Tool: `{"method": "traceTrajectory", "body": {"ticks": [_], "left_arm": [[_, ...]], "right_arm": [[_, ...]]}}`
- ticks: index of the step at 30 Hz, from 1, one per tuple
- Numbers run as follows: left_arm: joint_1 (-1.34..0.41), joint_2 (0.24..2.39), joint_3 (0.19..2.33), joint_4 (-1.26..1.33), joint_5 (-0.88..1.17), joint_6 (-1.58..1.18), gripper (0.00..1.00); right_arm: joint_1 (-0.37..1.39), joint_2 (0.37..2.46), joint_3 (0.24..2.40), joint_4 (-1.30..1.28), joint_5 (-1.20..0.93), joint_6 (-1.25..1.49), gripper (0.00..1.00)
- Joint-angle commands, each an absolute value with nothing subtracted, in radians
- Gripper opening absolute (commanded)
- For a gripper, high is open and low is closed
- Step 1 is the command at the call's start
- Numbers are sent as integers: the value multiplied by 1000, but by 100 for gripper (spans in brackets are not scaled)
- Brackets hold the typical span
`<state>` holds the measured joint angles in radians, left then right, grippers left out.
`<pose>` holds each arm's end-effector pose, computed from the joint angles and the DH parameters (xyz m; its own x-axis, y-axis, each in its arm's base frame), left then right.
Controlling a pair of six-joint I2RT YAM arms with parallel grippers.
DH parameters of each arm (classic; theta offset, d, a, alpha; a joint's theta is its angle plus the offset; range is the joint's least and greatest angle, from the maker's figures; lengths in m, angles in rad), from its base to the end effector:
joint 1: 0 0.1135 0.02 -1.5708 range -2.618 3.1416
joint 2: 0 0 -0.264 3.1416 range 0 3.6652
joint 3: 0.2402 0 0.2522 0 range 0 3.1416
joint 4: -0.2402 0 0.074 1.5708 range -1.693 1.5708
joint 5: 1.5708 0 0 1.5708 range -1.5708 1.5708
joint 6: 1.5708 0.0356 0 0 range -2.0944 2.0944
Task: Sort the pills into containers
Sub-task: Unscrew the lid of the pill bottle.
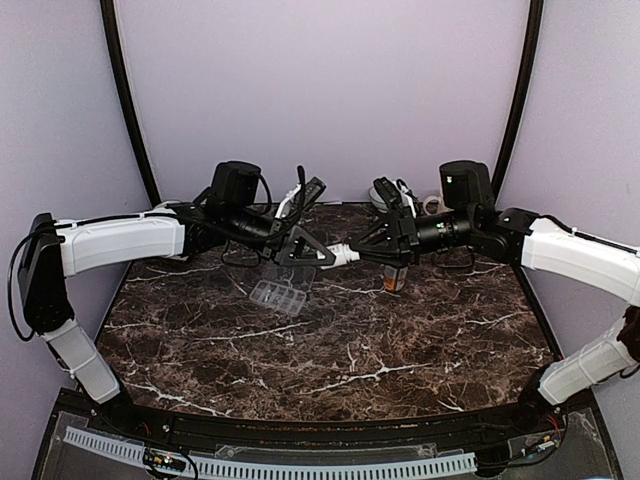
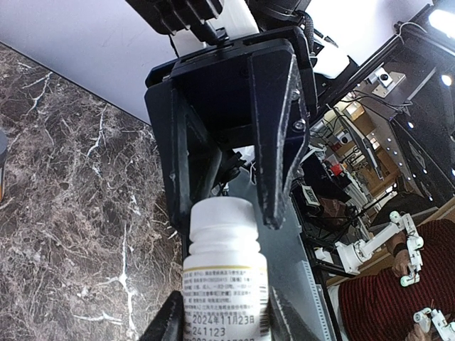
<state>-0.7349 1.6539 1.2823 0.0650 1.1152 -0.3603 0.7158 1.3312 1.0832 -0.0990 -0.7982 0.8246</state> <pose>0.2586 -0.2768 0.3165 -0.5375 0.2767 -0.7966 0.7915 -0.1604 -0.5897 0.2115 0.2177 0.3344 -0.8836 -0.0892 -0.4596 -0.4675 0.2214 0.8558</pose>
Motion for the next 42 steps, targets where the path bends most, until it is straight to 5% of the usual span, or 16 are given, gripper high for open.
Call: {"method": "traceTrajectory", "body": {"ticks": [1,12,28,42], "left_arm": [[-730,1650,1315,57,1125,-341,0],[-730,1651,1314,133,1160,-405,0],[-697,1631,1198,591,1264,-788,0],[-688,1630,1173,659,1290,-848,0]], "right_arm": [[712,1342,1105,-54,-817,820,35],[713,1342,1146,-159,-782,691,6],[713,1328,1212,-149,-766,496,5],[712,1338,1256,-221,-744,394,6]]}}
